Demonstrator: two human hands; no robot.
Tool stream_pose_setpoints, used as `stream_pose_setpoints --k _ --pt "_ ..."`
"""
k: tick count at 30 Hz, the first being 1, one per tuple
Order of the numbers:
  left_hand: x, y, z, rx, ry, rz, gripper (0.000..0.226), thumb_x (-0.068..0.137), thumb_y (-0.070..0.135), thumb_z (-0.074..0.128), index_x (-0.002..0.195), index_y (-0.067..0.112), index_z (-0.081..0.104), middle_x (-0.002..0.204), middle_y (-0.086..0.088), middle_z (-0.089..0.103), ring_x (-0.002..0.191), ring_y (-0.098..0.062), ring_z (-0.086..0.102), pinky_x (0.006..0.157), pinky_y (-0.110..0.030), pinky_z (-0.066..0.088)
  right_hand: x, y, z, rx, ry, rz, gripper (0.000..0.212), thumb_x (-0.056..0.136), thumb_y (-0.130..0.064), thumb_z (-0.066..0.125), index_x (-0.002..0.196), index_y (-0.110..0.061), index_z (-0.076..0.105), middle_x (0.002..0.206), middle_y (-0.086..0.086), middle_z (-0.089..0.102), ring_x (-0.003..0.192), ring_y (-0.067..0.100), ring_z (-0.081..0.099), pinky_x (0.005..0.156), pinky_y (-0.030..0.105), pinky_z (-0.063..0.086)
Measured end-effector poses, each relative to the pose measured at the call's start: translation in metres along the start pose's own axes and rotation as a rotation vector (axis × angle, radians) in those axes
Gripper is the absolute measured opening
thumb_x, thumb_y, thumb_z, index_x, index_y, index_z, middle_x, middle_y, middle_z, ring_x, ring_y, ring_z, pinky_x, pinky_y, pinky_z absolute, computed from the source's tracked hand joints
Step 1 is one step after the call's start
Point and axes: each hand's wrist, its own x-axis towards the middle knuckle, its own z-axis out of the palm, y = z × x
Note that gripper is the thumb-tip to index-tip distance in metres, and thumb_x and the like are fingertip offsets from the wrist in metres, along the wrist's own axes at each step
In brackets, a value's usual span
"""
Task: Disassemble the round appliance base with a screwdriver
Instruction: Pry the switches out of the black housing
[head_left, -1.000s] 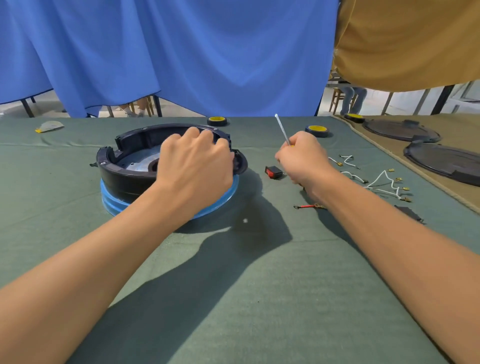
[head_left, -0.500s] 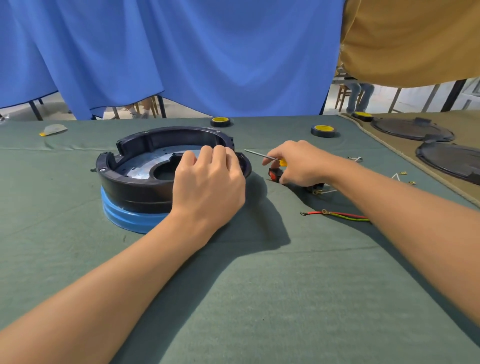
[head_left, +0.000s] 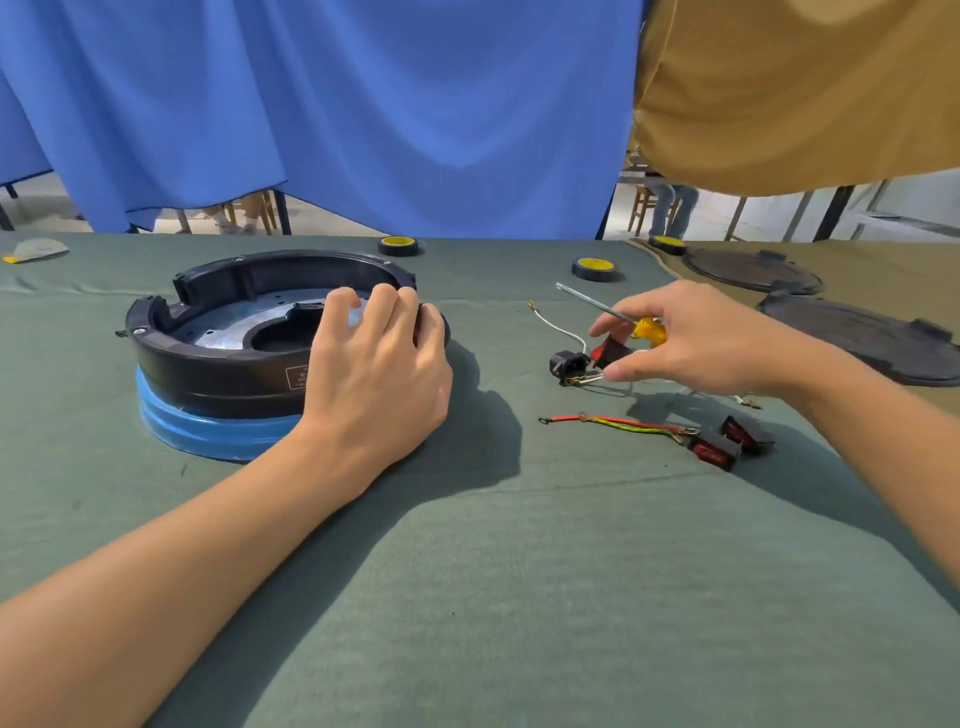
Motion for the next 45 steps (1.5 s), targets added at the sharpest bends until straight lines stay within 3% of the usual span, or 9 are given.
stream_pose_setpoints --k 2,7,12,17,22,28,31,38,45 --pt "-0.001 0.001 0.001 -0.016 0.0 0.002 0.018 0.086 0.018 0.05 0.083 0.006 0.063 0.08 -0.009 0.059 0.076 -0.031 0.053 0.074 -0.041 0.039 -0.013 0.008 -0.004 0.077 0.012 0.021 0.023 0.074 -0.033 0.081 0.095 -0.03 0.073 0.091 -0.009 0.07 0.087 0.015 0.062 0.083 0.037 0.048" --pt "-0.003 -0.001 0.004 -0.043 -0.004 0.0 0.02 0.087 0.018 0.047 0.083 0.007 0.062 0.088 -0.01 0.062 0.079 -0.032 0.055 0.074 -0.043 0.037 -0.031 0.012 0.007 0.332 0.035 -0.02 0.014 0.074 -0.018 0.082 0.083 -0.025 0.074 0.077 -0.012 0.07 0.069 -0.002 0.06 0.061 0.006 0.042" --pt "-0.004 -0.001 0.005 -0.043 0.008 0.005 0.021 0.088 0.019 0.046 0.082 0.007 0.062 0.09 -0.01 0.063 0.08 -0.032 0.055 0.073 -0.044 0.037 -0.037 0.003 0.016 0.156 -0.067 -0.11 0.02 0.08 -0.012 0.074 0.092 -0.028 0.076 0.088 -0.012 0.064 0.084 0.002 0.058 0.074 0.012 0.042" --pt "-0.005 -0.002 0.006 -0.035 0.02 -0.009 0.021 0.09 0.02 0.045 0.084 0.007 0.061 0.092 -0.01 0.063 0.082 -0.032 0.056 0.074 -0.043 0.036 -0.045 0.001 0.018 0.011 -0.147 -0.16 0.022 0.081 -0.019 0.075 0.098 -0.033 0.076 0.091 -0.016 0.058 0.085 -0.014 0.049 0.07 0.001 0.033" --pt "-0.001 -0.006 0.003 0.043 -0.002 -0.116 0.022 0.091 0.02 0.041 0.087 0.007 0.058 0.086 -0.008 0.06 0.077 -0.031 0.053 0.073 -0.041 0.032 -0.049 0.003 0.011 0.041 -0.211 -0.137 0.026 0.073 -0.05 0.075 0.099 -0.044 0.073 0.094 -0.019 0.059 0.09 -0.006 0.052 0.069 0.006 0.035" --pt "-0.005 -0.021 -0.003 0.049 -0.085 -0.15 0.038 0.096 0.033 0.039 0.07 0.009 0.051 0.061 -0.007 0.056 0.064 -0.03 0.053 0.074 -0.042 0.03 -0.046 0.003 0.015 0.163 -0.012 -0.115 0.04 0.068 -0.07 0.055 0.096 -0.045 0.072 0.089 -0.018 0.063 0.087 0.002 0.058 0.074 0.025 0.042" --pt "-0.006 -0.022 -0.004 -0.01 -0.126 -0.135 0.043 0.096 0.034 0.043 0.061 0.01 0.05 0.053 -0.007 0.056 0.055 -0.029 0.054 0.067 -0.039 0.035 -0.044 0.001 0.022 0.131 0.084 -0.098 0.04 0.072 -0.067 0.054 0.094 -0.039 0.073 0.087 -0.013 0.066 0.083 0.005 0.058 0.072 0.027 0.042" --pt "-0.01 -0.035 0.004 -0.14 -0.098 -0.051 0.04 0.094 0.036 0.046 0.068 0.01 0.061 0.055 -0.003 0.059 0.054 -0.028 0.058 0.056 -0.034 0.039 -0.032 -0.024 0.031 0.103 0.046 -0.133 0.027 0.095 -0.036 0.052 0.119 -0.035 0.064 0.105 -0.019 0.065 0.09 -0.003 0.057 0.075 0.003 0.036" --pt "-0.016 -0.06 0.015 -0.437 0.087 -0.079 0.036 0.094 0.033 0.05 0.08 0.012 0.077 0.055 0.0 0.065 0.051 -0.025 0.061 0.054 -0.03 0.045 -0.02 -0.049 0.039 0.089 -0.021 -0.179 0.022 0.096 -0.031 0.054 0.114 -0.032 0.066 0.103 -0.009 0.068 0.094 0.011 0.06 0.086 0.029 0.046"
